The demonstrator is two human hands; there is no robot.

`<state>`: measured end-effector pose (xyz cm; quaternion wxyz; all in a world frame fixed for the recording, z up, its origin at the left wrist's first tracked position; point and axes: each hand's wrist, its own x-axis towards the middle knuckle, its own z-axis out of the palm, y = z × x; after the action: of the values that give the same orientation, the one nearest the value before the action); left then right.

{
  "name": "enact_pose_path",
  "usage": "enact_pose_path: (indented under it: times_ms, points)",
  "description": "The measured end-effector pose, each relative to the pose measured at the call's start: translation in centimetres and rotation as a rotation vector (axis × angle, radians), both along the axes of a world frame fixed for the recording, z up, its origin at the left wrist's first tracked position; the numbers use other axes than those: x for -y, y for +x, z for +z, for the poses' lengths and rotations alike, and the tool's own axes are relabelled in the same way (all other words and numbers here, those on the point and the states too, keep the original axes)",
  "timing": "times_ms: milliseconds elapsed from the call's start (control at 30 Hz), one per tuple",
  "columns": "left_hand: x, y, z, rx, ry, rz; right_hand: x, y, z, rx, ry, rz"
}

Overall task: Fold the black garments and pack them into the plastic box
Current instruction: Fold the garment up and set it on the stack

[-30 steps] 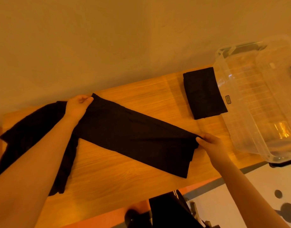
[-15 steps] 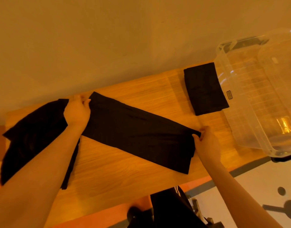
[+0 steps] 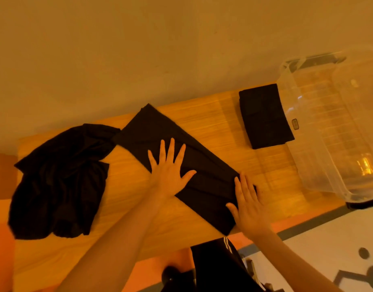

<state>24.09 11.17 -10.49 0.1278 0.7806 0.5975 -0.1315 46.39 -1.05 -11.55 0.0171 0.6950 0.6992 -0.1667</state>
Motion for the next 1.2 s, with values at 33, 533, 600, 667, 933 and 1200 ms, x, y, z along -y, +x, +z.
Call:
enact_pose_path:
  times_ms: [33, 533, 600, 667, 933, 1200]
  points:
    - [-0.8, -0.4, 0.1, 0.004, -0.006, -0.082, 1.0, -0.6, -0.1, -0.017, -0.002, 0.0]
    - [13.3, -0.5, -0.2, 0.021, 0.031, -0.208, 2.0, 2.3, -0.8, 0.07, 0.099, 0.534]
    - [14.3, -0.8, 0.6, 0.019, 0.016, -0.226, 4.1, 1.9, -0.9, 0.055, 0.128, 0.572]
    - [15.5, -0.2, 1.2, 0.066, -0.004, -0.291, 5.6, 1.3, -1.1, 0.068, 0.152, 0.597]
    - [18.3, 0.3, 0.1, 0.006, 0.003, -0.401, 6.5, 0.2, -1.0, 0.16, 0.29, 0.625]
    - [20.0, -3.4, 1.8, 0.077, -0.03, -0.44, 8.2, -1.7, 1.7, 0.016, 0.365, 0.616]
